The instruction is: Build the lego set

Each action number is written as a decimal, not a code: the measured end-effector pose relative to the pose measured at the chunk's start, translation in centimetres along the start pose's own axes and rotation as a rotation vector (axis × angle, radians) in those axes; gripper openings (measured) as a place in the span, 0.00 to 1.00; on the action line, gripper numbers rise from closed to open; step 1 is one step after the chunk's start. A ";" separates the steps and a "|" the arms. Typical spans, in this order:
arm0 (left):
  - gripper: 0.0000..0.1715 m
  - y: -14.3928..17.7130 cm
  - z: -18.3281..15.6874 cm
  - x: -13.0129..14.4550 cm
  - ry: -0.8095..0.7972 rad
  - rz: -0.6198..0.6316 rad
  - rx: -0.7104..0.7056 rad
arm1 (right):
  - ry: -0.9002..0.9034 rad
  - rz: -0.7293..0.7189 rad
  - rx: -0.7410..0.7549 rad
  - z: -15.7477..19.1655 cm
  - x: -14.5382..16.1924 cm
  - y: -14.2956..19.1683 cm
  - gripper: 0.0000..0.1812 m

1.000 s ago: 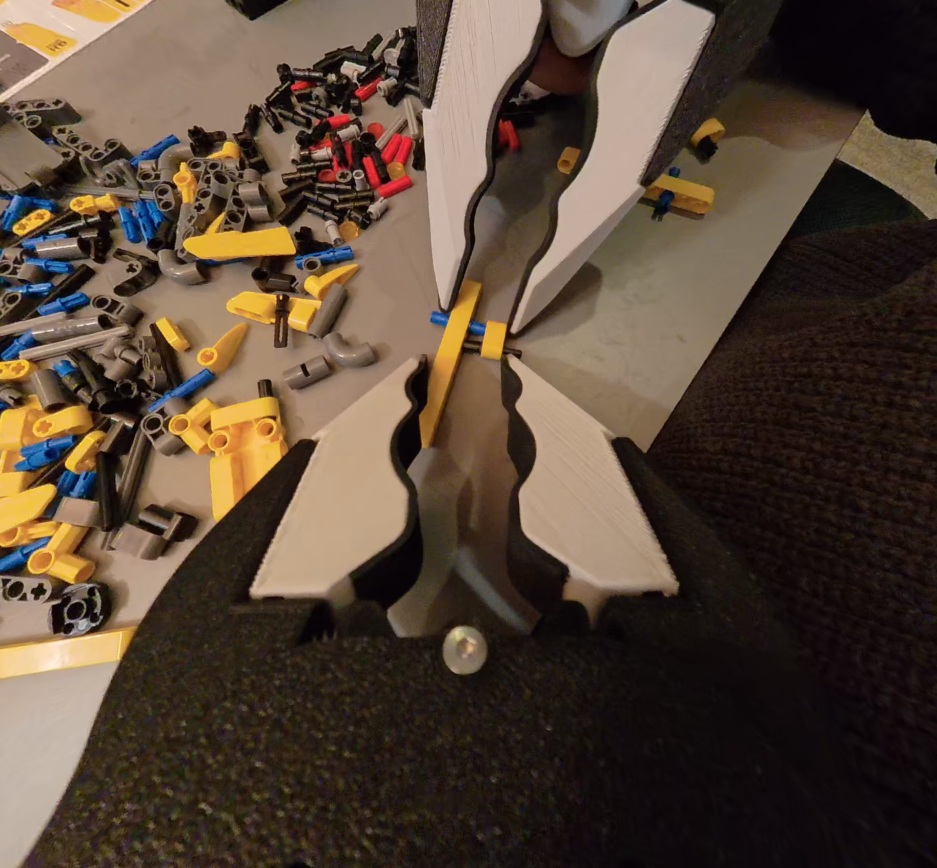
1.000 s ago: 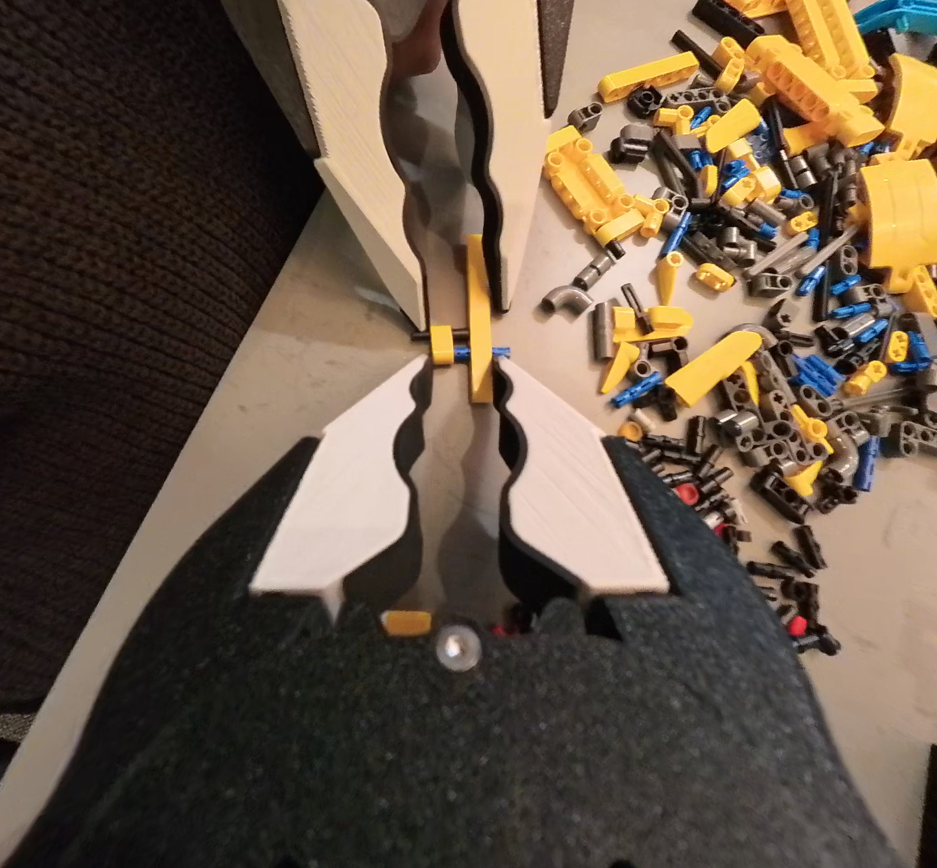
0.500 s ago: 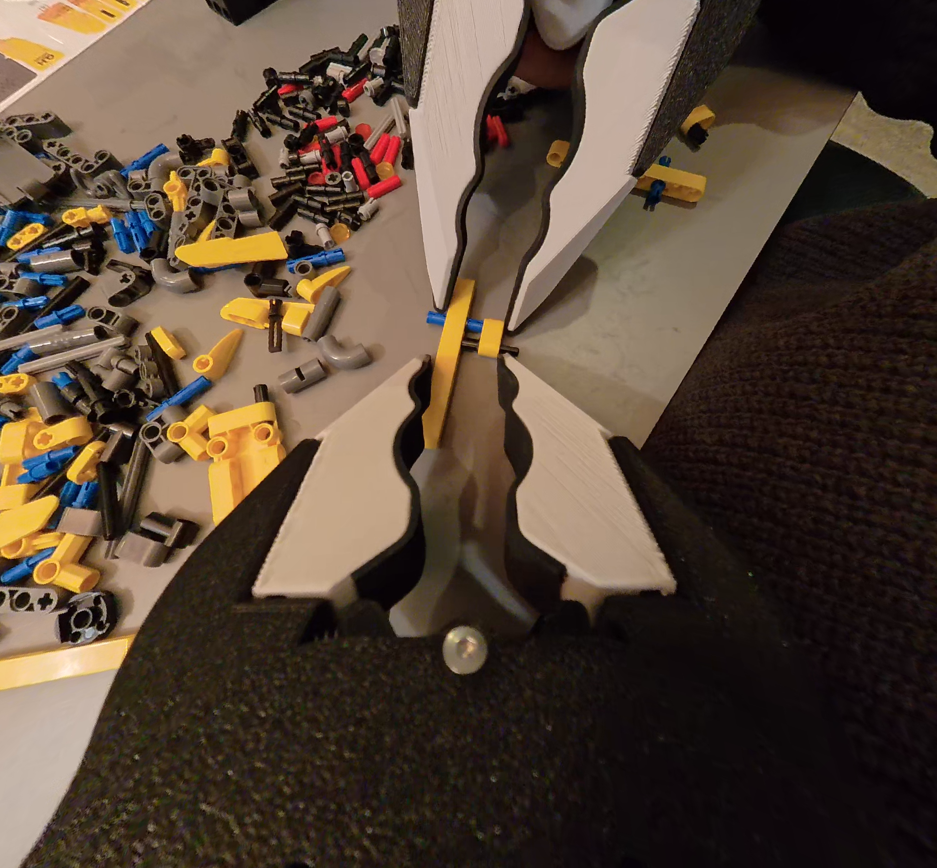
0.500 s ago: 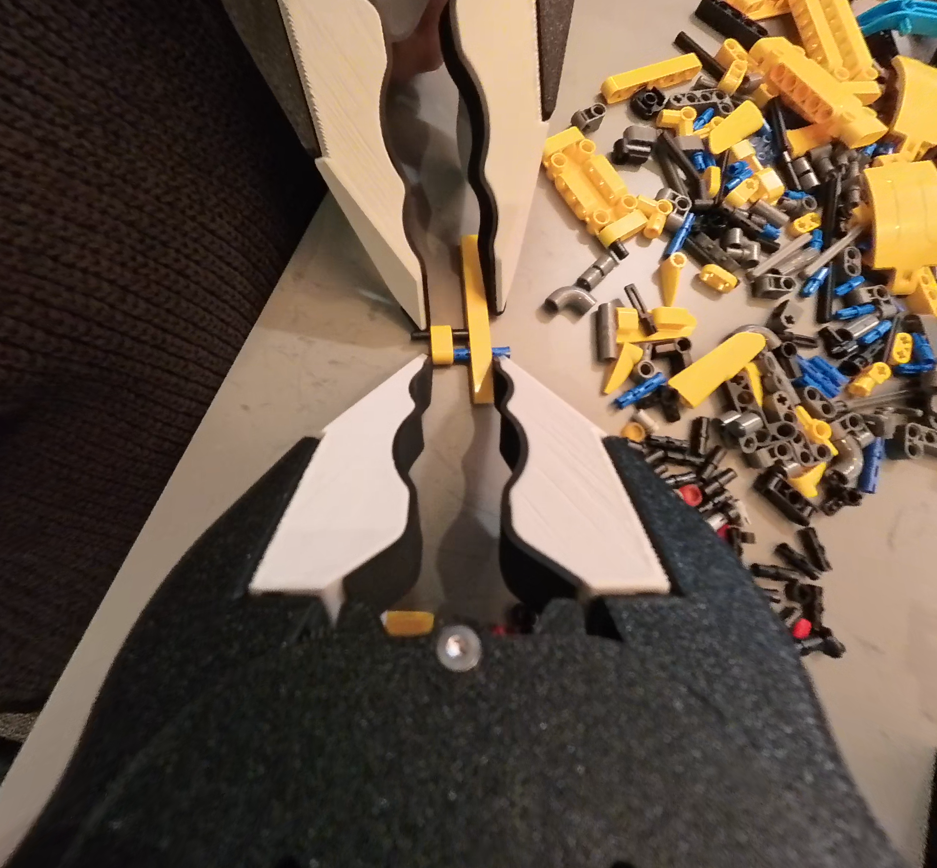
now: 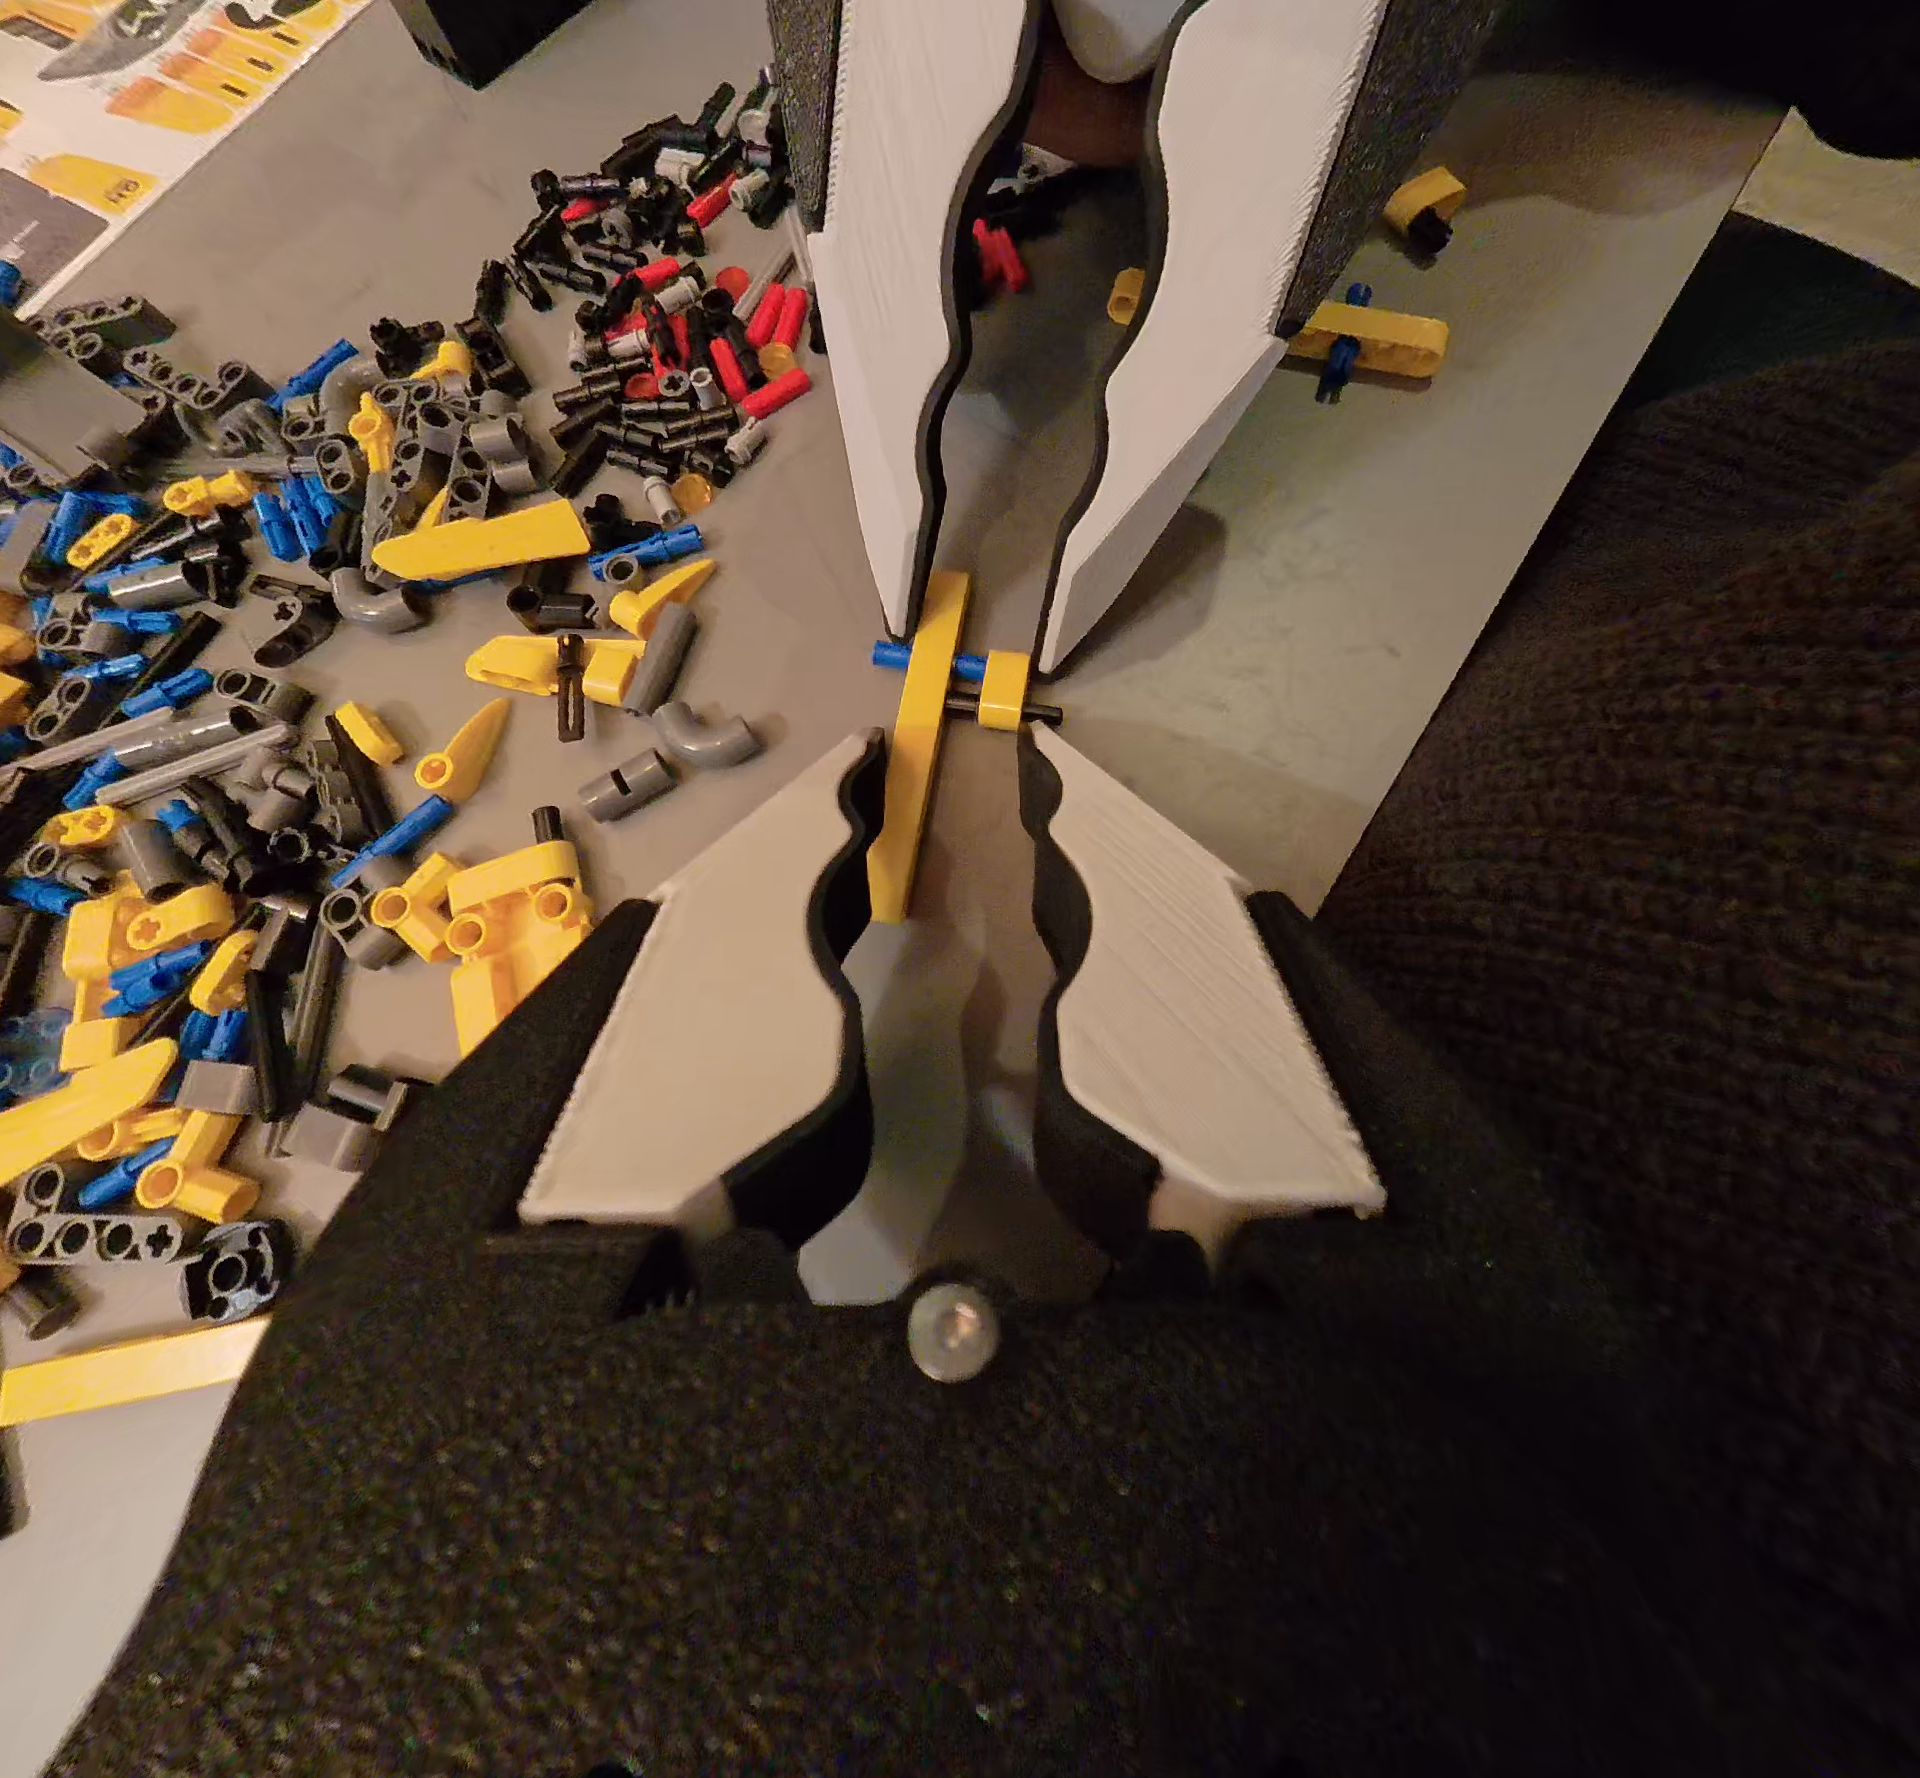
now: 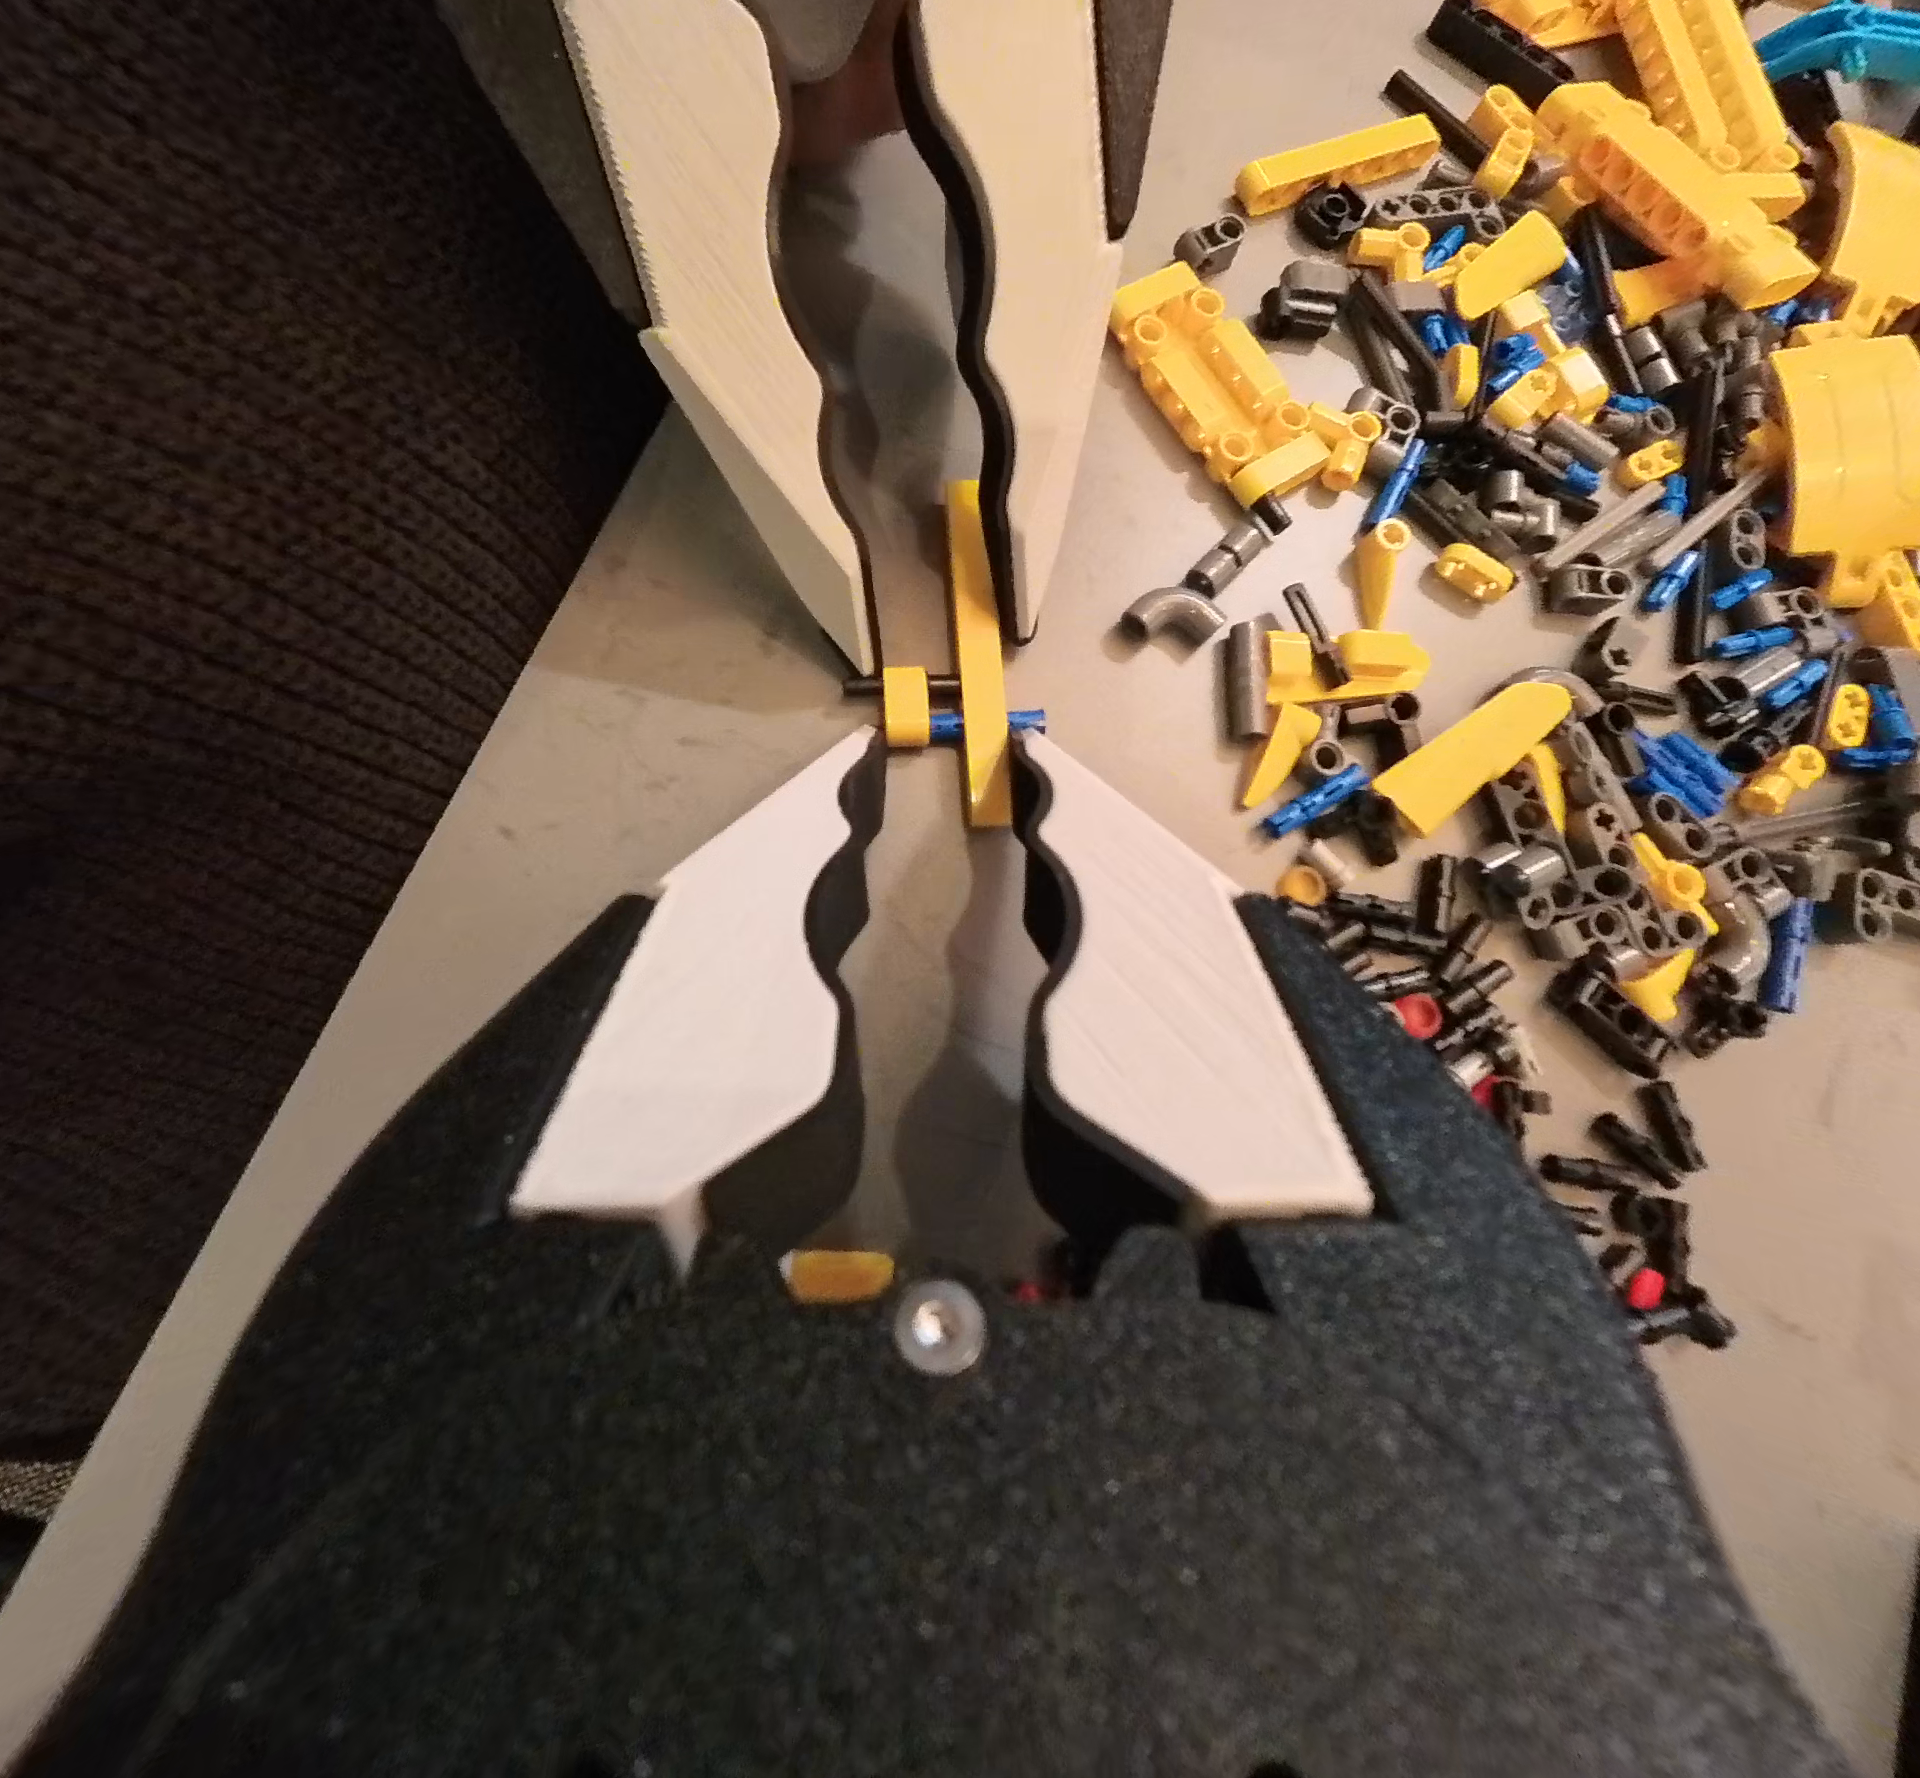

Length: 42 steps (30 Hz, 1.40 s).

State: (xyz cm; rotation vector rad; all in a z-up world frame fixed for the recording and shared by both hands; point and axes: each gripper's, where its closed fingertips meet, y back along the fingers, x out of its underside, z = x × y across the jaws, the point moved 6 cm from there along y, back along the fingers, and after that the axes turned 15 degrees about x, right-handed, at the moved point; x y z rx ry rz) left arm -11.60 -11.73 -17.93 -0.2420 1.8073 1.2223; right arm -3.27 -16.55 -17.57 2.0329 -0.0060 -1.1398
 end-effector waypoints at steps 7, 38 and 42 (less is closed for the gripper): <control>0.14 0.0 -0.2 -0.1 -0.054 0.024 -0.017 | -0.006 0.007 -0.006 0.1 0.0 0.0 0.13; 0.12 0.1 -0.7 -0.2 -0.250 0.077 -0.018 | -0.011 0.047 -0.012 0.5 -0.4 -0.1 0.13; 0.12 0.1 -0.7 -0.2 -0.255 0.075 -0.008 | -0.002 0.048 -0.002 0.5 -0.4 -0.1 0.12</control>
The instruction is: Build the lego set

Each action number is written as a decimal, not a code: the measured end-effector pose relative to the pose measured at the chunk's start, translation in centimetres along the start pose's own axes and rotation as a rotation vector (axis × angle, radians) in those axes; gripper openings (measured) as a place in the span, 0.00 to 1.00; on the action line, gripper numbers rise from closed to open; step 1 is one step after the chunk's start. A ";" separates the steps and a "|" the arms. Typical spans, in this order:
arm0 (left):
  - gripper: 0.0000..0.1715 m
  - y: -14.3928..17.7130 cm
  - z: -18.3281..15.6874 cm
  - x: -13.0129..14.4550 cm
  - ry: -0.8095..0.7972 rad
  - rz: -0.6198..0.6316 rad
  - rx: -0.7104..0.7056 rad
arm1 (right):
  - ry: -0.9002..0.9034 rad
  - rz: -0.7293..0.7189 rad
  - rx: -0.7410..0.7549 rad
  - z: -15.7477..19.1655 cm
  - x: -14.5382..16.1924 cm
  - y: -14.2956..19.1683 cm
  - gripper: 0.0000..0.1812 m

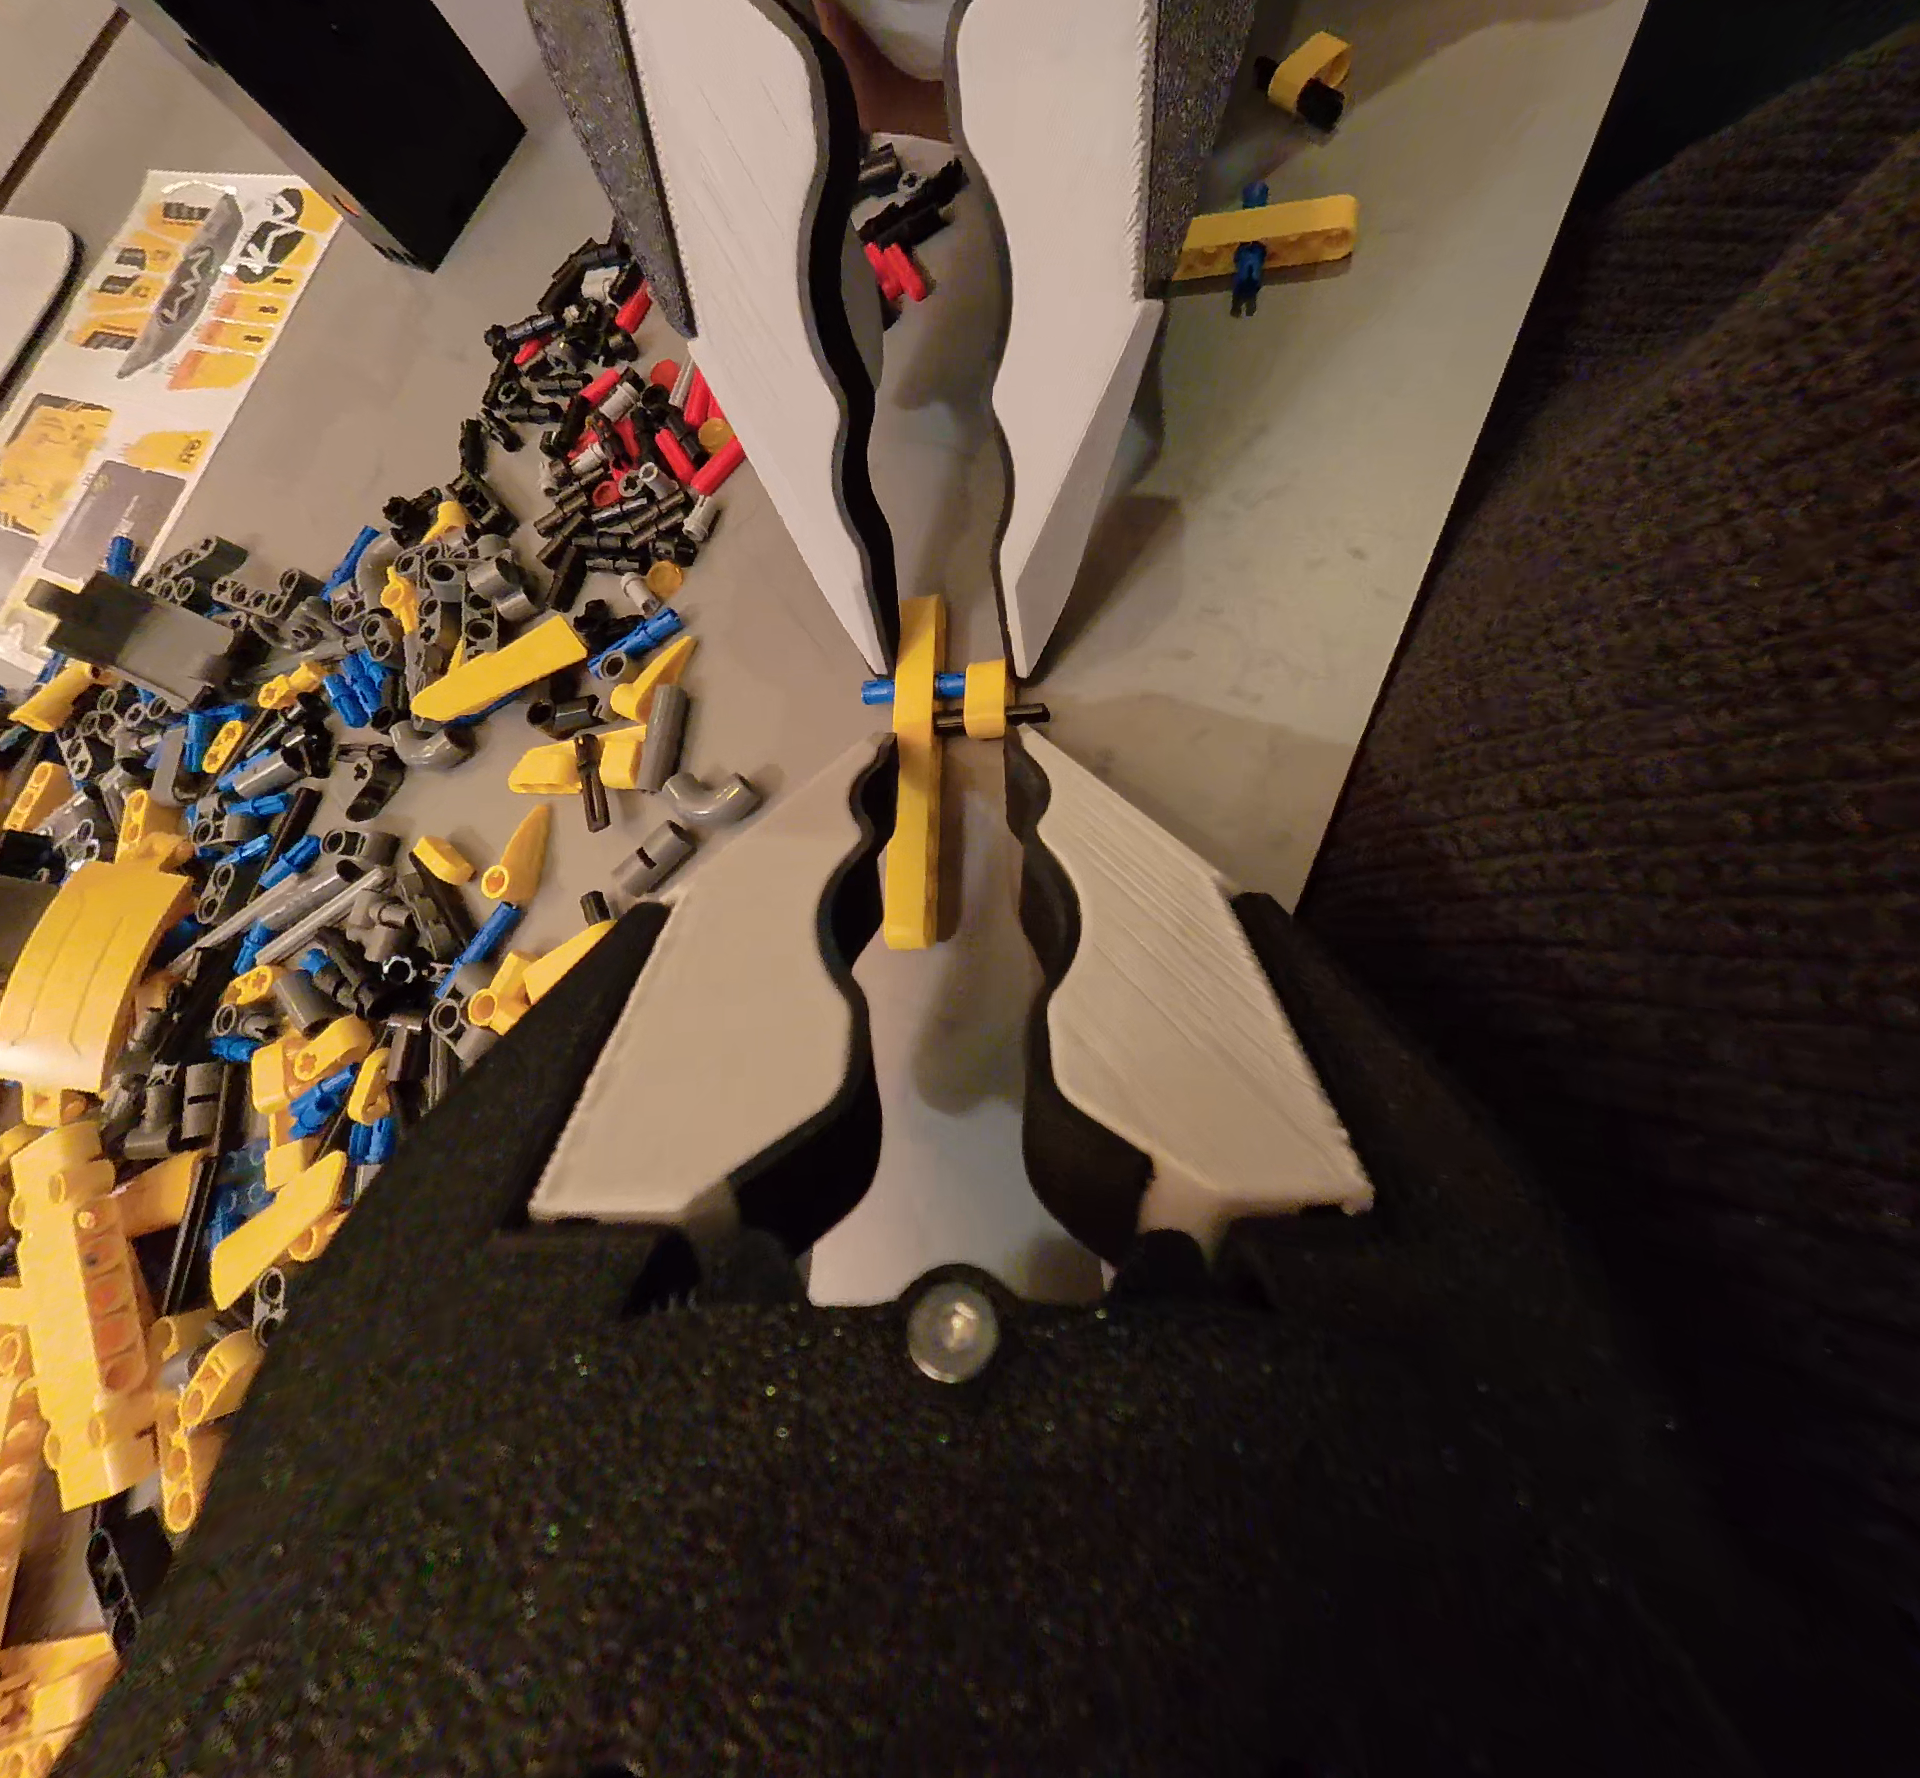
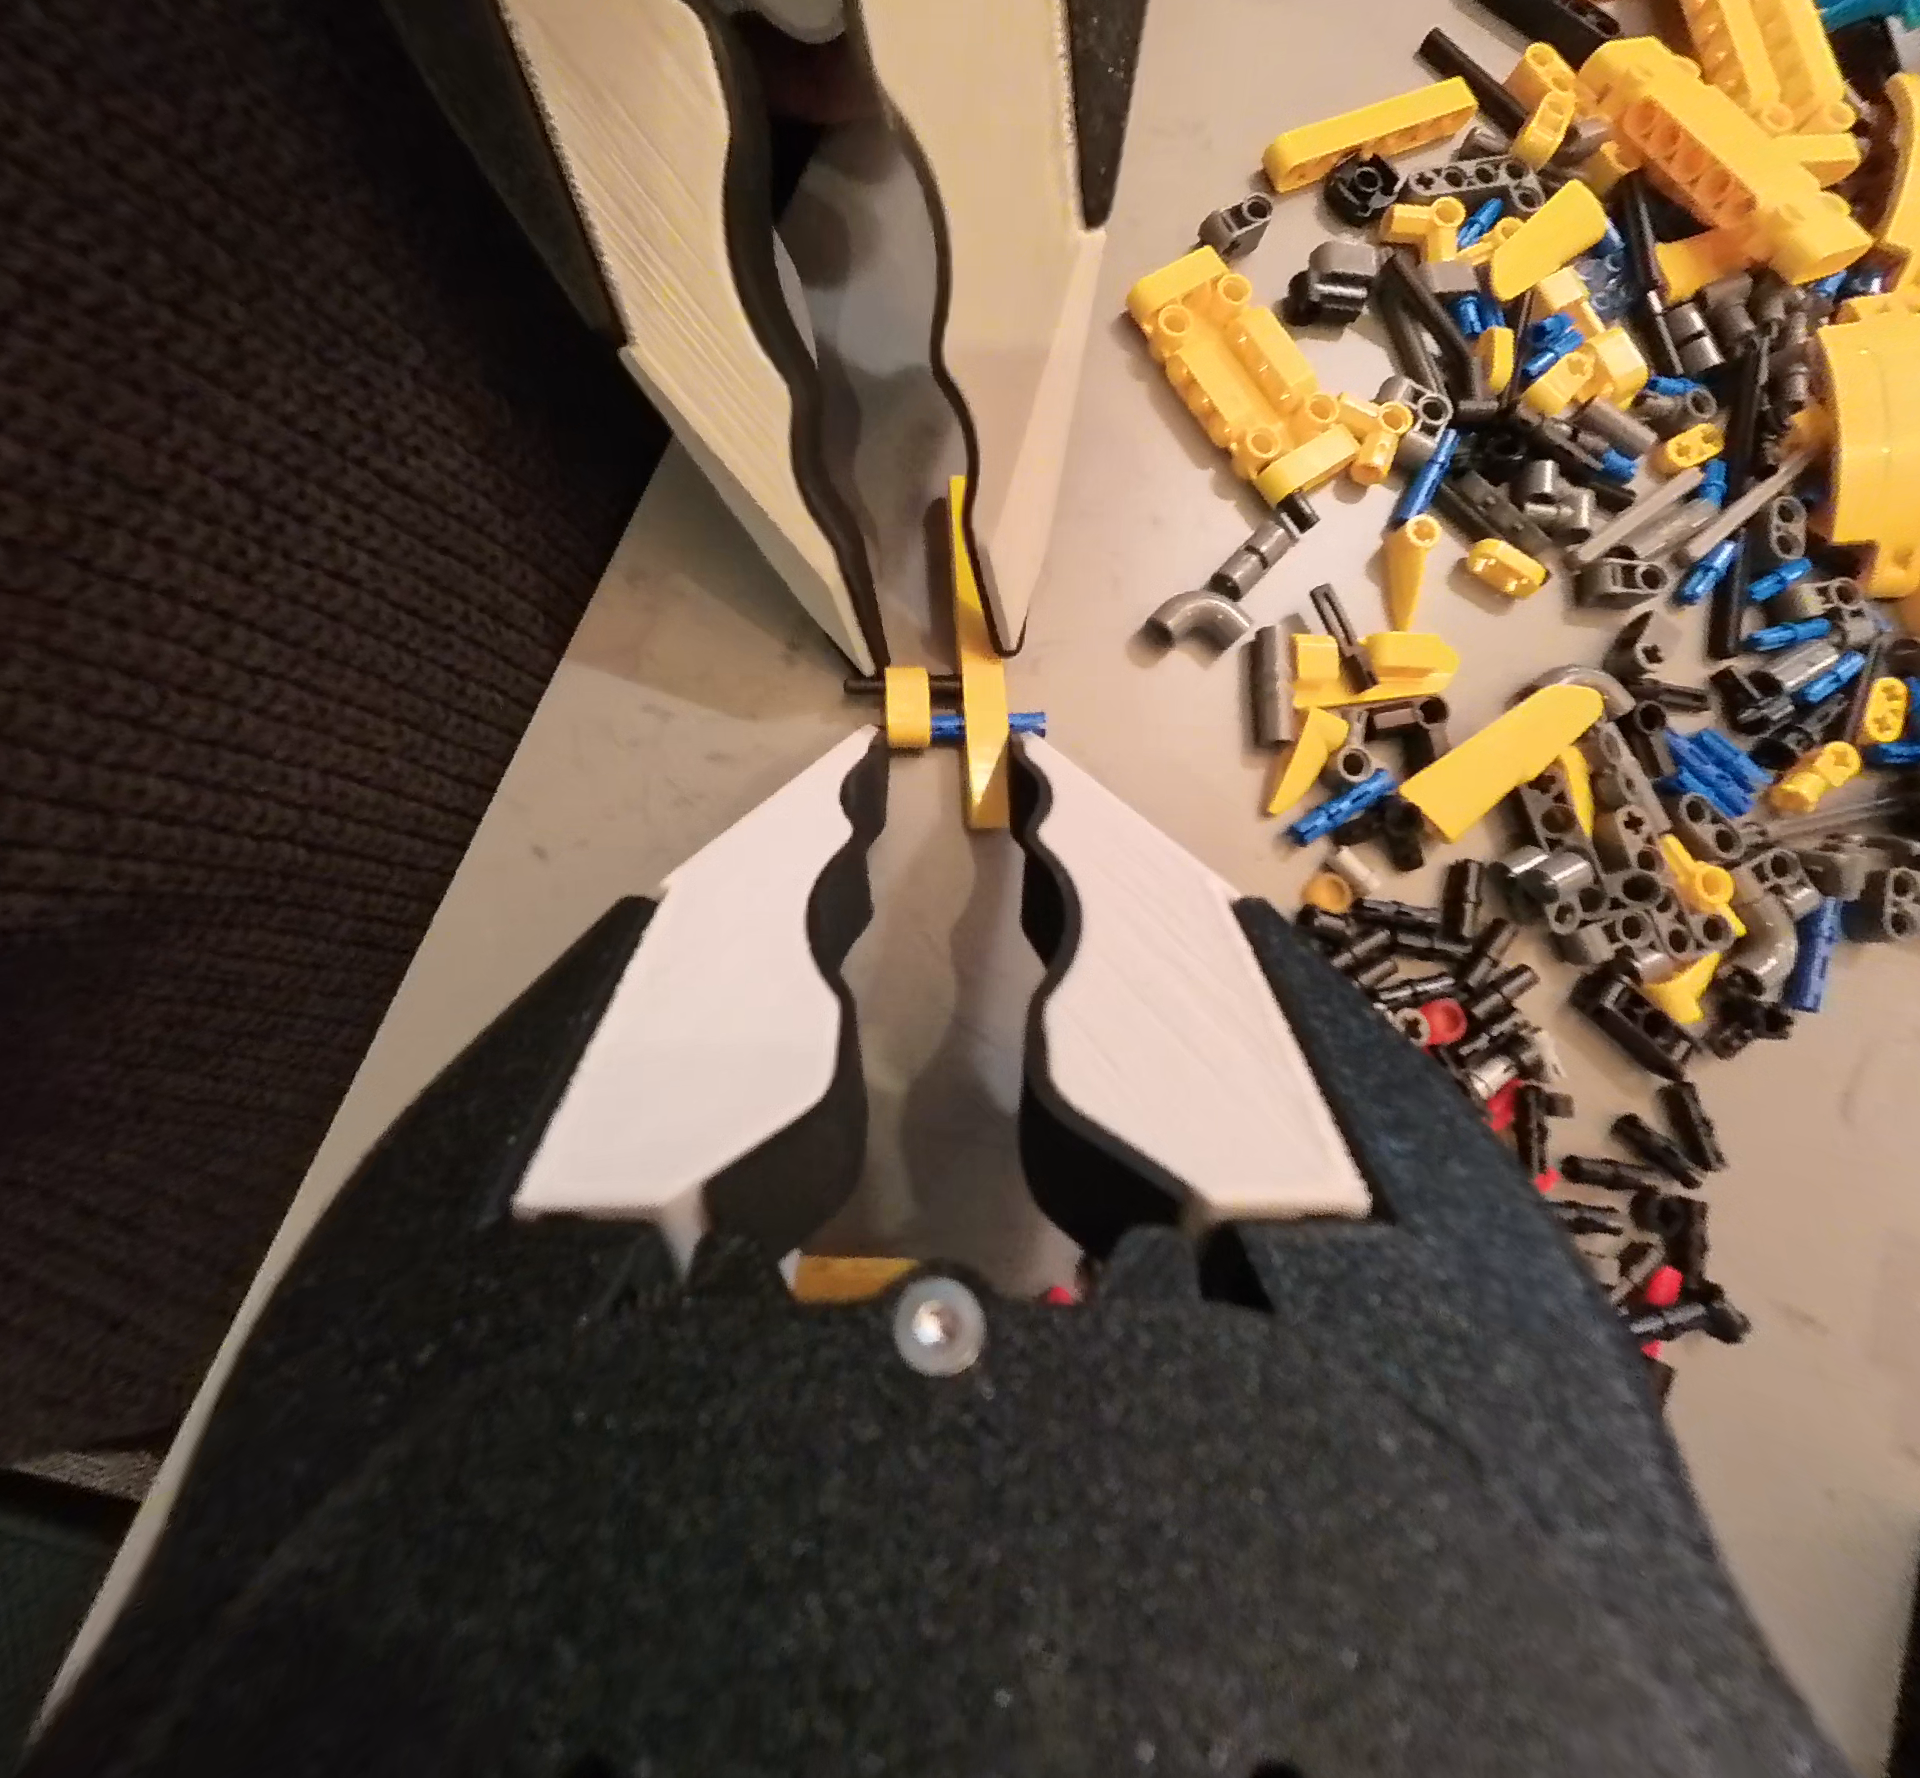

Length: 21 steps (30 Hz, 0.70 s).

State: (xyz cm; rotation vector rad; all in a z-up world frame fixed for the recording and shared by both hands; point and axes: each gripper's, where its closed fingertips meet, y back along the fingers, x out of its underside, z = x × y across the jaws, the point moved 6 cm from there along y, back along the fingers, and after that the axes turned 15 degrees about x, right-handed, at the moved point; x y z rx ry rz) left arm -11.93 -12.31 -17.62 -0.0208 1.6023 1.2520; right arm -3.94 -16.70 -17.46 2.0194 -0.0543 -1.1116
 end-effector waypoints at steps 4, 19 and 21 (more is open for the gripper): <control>0.11 0.1 0.2 0.0 0.009 -0.010 0.025 | 0.004 0.012 0.004 0.0 -0.1 0.0 0.12; 0.02 0.1 -1.4 -0.4 0.015 -0.035 0.149 | 0.055 0.003 0.094 -0.3 0.1 0.1 0.07; 0.06 0.6 -1.5 -0.4 0.013 -0.057 0.141 | 0.062 -0.006 0.121 -0.3 0.2 0.2 0.08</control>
